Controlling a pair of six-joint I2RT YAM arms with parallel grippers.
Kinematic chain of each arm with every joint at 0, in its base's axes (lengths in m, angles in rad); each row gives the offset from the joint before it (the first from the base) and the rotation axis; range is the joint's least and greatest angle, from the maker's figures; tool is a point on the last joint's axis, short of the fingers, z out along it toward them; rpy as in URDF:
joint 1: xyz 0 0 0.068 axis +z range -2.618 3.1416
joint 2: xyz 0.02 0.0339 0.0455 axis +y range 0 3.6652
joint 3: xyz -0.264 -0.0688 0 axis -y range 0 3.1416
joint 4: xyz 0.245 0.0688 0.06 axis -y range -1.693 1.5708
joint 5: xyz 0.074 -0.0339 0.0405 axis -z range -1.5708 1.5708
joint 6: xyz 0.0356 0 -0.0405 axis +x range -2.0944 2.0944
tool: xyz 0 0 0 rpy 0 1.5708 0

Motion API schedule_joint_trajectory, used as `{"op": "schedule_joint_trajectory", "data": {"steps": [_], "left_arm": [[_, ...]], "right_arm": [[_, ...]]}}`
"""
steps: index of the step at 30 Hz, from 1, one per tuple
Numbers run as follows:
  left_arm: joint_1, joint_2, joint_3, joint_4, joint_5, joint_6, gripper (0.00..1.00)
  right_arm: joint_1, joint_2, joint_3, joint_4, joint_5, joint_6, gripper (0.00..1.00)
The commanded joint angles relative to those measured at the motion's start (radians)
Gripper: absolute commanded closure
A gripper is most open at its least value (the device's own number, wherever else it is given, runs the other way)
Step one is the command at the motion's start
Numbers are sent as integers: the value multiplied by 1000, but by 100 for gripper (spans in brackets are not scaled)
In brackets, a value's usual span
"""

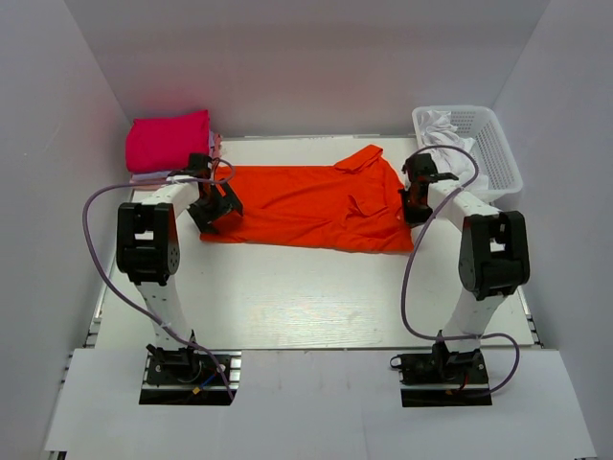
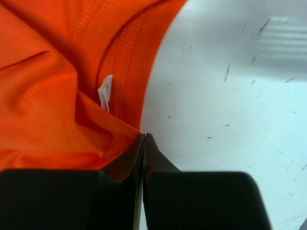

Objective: Fold and stack the t-shirts
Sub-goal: Fold the flattened tshirt in 1/3 of the way

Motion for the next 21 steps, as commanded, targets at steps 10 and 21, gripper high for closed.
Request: {"op": "schedule_joint_trajectory", "data": {"steps": [10,21], "left_arm": [[7,9,-37,-76,-53,31,0],[7,-20,2,-98,7,41,0]], "right_arm": [[-13,132,129,22,31,39,96],[4,-86,184,-83,-256,94,10]]}}
